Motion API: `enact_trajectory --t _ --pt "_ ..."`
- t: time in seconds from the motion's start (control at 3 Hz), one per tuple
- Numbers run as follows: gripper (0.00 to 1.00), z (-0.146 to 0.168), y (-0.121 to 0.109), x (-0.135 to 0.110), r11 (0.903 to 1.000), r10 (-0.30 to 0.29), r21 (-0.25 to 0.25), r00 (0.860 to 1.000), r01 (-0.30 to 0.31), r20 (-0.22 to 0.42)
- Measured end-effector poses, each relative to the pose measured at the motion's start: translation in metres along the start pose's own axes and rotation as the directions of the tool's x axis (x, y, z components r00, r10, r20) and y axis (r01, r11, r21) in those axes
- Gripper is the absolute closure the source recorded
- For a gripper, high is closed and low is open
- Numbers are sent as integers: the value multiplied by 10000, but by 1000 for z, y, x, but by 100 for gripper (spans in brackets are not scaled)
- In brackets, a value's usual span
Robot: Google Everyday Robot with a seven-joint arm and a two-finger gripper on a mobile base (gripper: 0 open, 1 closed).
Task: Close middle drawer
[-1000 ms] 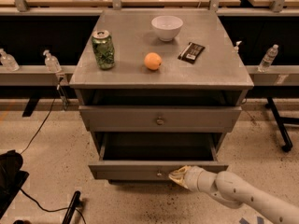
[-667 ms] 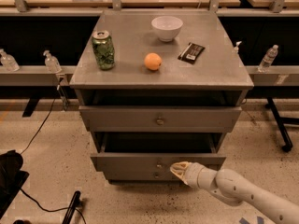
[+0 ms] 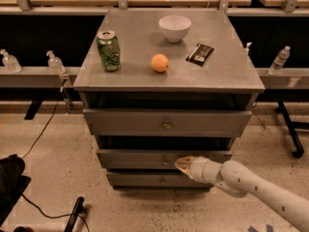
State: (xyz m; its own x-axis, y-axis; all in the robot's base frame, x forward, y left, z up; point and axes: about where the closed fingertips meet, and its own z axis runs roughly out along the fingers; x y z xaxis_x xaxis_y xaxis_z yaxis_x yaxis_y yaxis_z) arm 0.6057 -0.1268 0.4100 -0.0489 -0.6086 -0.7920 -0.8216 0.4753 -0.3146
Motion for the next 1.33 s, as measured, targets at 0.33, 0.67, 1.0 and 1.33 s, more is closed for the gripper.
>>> enact_trajectory --t 0.33,0.67,1.0,1.33 --pt "100 15 -25 0 9998 -188 -90 9998 188 -65" --pt "100 18 -26 0 9996 -242 -161 9997 243 36" --pt "98 -20 12 10 9985 -363 -381 9957 397 848" --pt "83 -56 76 21 9925 -92 -1199 9919 246 1270"
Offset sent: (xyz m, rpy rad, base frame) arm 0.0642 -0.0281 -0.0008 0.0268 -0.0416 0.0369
